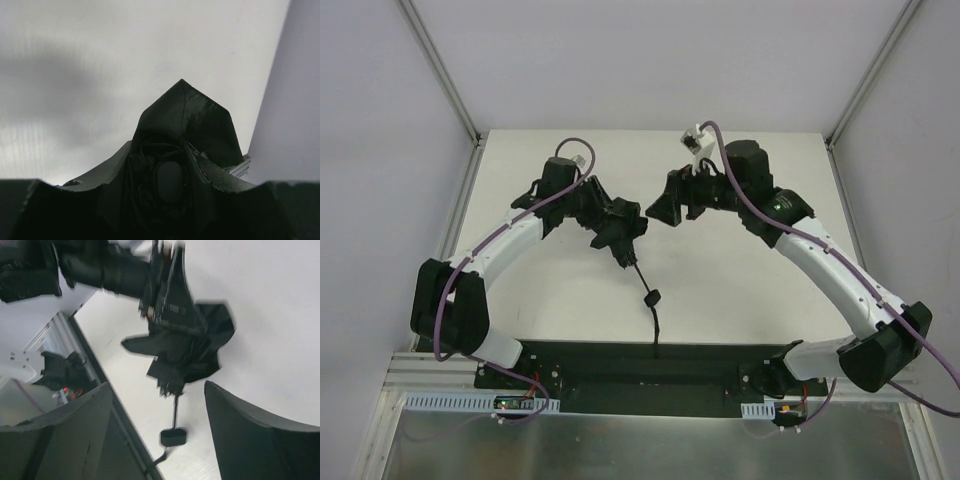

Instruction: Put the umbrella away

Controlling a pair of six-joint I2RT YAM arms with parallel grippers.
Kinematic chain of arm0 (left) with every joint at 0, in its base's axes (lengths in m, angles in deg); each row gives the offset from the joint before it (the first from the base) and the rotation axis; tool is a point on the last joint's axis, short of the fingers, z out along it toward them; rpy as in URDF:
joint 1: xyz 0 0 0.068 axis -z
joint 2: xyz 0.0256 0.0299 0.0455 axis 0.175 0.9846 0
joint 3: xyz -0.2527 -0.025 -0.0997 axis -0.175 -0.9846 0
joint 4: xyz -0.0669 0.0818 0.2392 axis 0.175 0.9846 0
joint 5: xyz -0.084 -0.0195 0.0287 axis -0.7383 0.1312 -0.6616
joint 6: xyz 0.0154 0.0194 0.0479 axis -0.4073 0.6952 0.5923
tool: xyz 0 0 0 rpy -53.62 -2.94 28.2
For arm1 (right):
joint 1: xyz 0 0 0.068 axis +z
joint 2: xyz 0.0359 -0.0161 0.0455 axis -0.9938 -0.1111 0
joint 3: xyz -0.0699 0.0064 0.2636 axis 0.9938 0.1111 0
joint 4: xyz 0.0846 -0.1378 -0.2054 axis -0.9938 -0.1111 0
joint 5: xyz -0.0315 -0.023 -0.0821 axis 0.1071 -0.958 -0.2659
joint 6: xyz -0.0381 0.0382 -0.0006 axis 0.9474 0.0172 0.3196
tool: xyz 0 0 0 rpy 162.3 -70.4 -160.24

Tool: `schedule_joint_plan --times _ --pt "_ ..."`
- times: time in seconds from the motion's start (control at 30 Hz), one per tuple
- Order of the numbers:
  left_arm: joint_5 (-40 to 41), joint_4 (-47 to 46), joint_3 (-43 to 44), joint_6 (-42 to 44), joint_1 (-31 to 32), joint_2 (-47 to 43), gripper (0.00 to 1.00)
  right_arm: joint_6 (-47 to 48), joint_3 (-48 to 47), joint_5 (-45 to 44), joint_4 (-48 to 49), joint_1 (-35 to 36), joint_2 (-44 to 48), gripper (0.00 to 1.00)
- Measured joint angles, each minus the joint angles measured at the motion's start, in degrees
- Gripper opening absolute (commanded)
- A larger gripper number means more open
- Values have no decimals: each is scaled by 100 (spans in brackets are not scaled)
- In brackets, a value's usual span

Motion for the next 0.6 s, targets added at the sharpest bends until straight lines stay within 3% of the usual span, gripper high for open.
schedule_joint_plan --times 0.17,0.3,0.6 --pt "-1016 -1711 -219 260 -114 166 0 -765 1226 804 111 -251 -42 81" --pt "-1727 -2946 -498 136 -151 332 0 -1209 2107 1237 391 -330 -44 96" --pt "-2363 -3954 -769 -487 -52 455 0 -1484 2583 1235 1379 -374 101 100"
